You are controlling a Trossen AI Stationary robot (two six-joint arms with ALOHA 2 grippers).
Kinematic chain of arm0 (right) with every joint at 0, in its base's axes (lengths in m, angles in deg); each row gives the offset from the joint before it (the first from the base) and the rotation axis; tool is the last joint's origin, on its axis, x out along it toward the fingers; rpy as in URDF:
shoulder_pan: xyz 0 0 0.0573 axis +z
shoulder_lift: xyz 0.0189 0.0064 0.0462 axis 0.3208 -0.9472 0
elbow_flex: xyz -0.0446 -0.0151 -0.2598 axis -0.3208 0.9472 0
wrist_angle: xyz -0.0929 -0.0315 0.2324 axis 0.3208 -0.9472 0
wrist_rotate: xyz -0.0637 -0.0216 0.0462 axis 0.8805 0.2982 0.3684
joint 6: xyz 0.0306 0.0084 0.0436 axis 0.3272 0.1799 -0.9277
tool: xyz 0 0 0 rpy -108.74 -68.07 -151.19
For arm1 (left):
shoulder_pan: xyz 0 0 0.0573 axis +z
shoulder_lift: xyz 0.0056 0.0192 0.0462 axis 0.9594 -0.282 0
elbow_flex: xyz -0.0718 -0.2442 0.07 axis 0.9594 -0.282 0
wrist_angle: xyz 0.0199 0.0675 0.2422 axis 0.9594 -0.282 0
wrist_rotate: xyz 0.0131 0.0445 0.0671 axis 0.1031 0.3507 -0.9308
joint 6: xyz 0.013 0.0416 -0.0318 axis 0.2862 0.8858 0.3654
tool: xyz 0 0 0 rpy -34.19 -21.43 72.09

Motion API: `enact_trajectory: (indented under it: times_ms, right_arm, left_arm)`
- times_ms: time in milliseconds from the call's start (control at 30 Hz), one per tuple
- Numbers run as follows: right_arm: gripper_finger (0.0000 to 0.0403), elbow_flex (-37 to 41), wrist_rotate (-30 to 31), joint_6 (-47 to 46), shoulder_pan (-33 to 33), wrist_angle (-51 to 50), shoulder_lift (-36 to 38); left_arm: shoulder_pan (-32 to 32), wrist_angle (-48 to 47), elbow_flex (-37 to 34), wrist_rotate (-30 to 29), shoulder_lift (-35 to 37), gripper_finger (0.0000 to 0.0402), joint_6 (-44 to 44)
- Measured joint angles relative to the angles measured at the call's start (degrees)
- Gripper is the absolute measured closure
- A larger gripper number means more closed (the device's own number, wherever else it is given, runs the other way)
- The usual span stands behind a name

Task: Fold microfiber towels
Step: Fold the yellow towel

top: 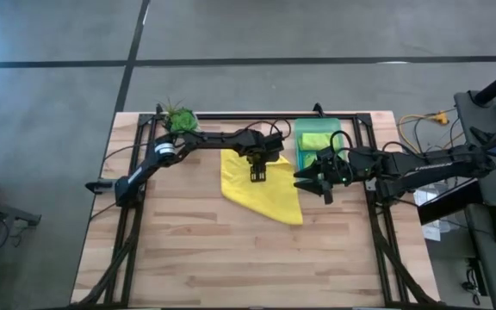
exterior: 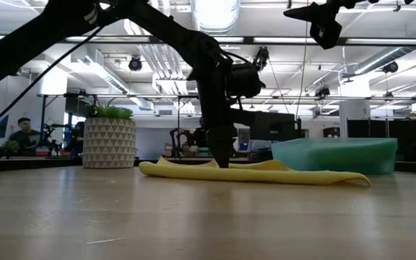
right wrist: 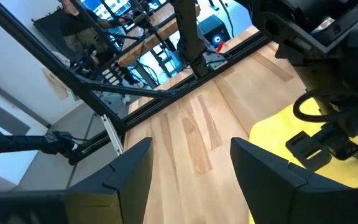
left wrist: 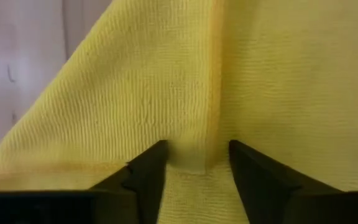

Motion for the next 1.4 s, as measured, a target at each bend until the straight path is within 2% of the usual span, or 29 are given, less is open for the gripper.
enact_trajectory:
  times_ms: [67,167,233,367,467,667,733,1033,1233,1400]
  right_arm:
    - [0.0193,0.0,0.0,-0.39,0.0,-0.02,0.0]
    - [0.0193,0.0,0.0,-0.38,0.0,0.0,0.0]
    - [0.0193,0.0,0.0,-0.38,0.0,-0.01,0.0]
    - [0.0193,0.0,0.0,-0.4,0.0,-0.04,0.0]
    - [0.0193,0.0,0.0,-0.38,0.0,-0.15,-0.03]
    - [0.0193,0.07,0.26,1.48,-0.02,-0.94,-2.05]
    - [0.0193,0.08,0.89,2.62,-0.03,-0.86,-3.73]
    - [0.0193,-0.31,10.84,3.05,-0.02,2.19,-10.94]
    - [0.0193,-1.85,11.24,3.04,0.11,3.66,-10.25]
    - [0.0193,-2.14,17.4,5.19,0.1,2.67,-9.57]
  left_arm:
    - [0.04,-0.2,-0.02,0.33,0.0,0.0273,0.08]
    - [0.17,-0.84,0.26,0.91,-0.05,0.0362,0.11]
    - [0.39,-1.48,0.78,2.04,-0.09,0.0388,0.02]
    - [0.35,-4.87,2.89,2.46,0.78,0.0397,0.05]
    - [0.26,-7.27,5.12,2.87,4.1,0.0399,-0.2]
    - [0.75,-9.35,6.23,12.23,11.36,0.04,-10.17]
    - [0.74,-9.2,6.16,13.49,13.12,0.04,-14.18]
    - [-1.44,-9.96,5.97,13.74,20.2,0.0401,-21.02]
    - [-3.0,-15.38,5.95,13.47,24.02,0.0401,-22.48]
    - [-5.4,-16.33,5.86,12.6,26.82,0.0401,-20.72]
